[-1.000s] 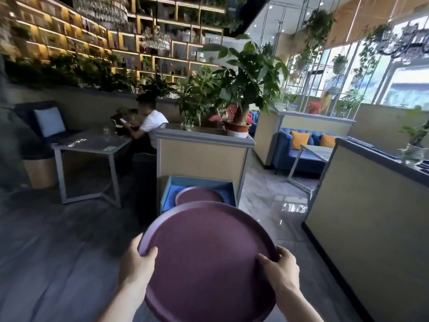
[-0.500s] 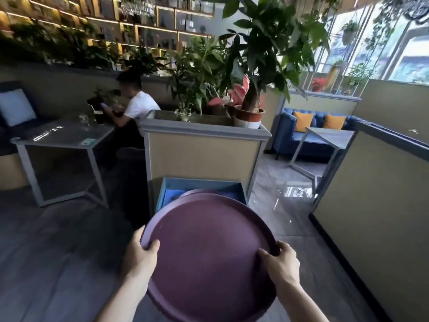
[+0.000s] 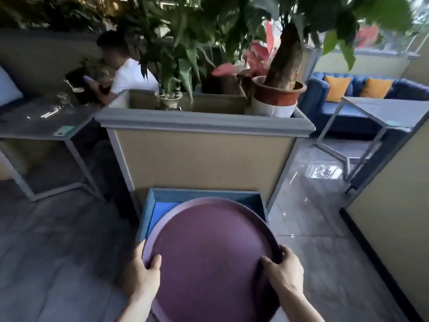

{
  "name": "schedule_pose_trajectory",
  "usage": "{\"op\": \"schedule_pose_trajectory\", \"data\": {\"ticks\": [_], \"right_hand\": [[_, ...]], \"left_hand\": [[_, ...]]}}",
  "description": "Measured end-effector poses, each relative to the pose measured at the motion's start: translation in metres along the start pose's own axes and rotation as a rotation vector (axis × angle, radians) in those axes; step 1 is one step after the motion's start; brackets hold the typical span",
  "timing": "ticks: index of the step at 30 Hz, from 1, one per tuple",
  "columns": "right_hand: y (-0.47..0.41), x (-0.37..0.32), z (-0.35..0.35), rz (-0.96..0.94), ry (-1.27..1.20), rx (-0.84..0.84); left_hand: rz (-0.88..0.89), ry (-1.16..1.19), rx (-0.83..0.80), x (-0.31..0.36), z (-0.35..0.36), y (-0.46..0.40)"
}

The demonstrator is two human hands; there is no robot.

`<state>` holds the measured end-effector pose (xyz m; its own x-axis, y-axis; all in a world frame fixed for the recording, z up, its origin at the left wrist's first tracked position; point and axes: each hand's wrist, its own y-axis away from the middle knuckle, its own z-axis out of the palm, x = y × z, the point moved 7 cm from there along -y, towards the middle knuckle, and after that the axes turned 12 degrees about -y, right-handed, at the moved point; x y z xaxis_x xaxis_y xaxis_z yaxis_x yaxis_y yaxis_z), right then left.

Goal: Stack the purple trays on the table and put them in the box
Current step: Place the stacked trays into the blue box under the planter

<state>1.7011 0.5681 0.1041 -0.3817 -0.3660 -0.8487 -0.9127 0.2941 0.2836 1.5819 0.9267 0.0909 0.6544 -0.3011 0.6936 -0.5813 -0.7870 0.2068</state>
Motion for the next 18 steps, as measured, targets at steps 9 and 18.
{"op": "schedule_pose_trajectory", "data": {"ticks": [9,18], "right_hand": [[-0.077,0.01,0.058,0.062,0.154,-0.058],[-0.124,0.037,0.109,0.078,0.287,-0.068]], "left_hand": [[-0.046,-0.178,0.012,-0.011,0.074,-0.069],[-0.129,-0.305,-0.034,-0.03,0.121,-0.119]]}}
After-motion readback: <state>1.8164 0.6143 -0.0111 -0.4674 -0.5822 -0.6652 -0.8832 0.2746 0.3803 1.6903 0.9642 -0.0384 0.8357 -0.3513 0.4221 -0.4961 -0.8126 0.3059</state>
